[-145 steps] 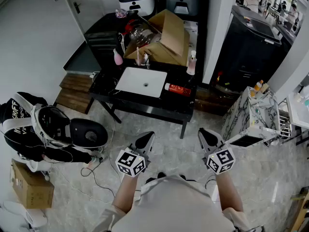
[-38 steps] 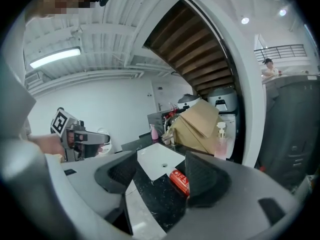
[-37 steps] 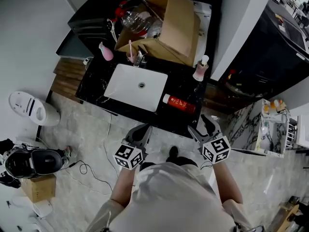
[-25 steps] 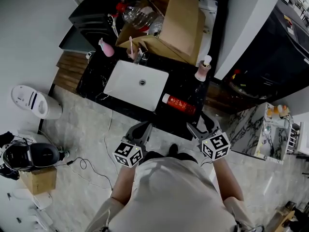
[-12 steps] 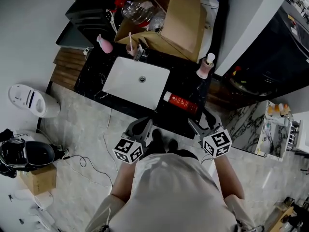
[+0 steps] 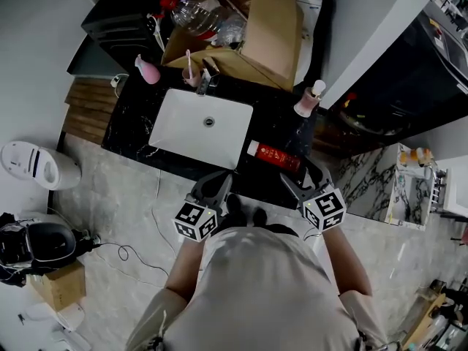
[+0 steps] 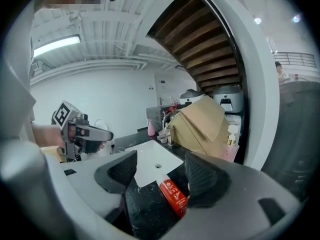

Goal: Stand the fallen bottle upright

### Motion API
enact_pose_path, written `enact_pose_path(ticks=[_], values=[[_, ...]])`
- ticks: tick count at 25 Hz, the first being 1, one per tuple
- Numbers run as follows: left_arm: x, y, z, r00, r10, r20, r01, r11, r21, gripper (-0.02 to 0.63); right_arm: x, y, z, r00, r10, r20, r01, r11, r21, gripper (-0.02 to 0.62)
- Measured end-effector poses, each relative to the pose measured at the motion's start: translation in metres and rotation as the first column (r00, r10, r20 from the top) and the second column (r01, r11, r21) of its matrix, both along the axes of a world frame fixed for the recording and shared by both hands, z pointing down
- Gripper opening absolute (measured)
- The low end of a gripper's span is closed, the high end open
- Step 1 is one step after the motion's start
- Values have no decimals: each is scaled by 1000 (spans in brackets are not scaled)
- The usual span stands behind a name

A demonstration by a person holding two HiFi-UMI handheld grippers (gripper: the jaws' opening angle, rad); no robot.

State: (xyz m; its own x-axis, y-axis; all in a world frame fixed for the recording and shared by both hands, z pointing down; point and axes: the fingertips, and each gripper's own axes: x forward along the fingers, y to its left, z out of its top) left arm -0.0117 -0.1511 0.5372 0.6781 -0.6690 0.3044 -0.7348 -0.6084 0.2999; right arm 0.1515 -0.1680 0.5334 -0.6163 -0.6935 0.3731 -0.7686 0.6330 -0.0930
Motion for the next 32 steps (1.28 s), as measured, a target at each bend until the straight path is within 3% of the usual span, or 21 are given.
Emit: enact_pose_path(ticks=[18, 32], values=[[-26, -46, 41, 994, 100, -31, -102, 992, -74, 8, -47, -53, 66, 981, -94, -172, 67, 986, -155, 298], [-41, -72, 77, 985, 170, -28, -172, 975, -139, 8, -70, -76, 172, 914, -239, -327, 118, 929, -350, 299]])
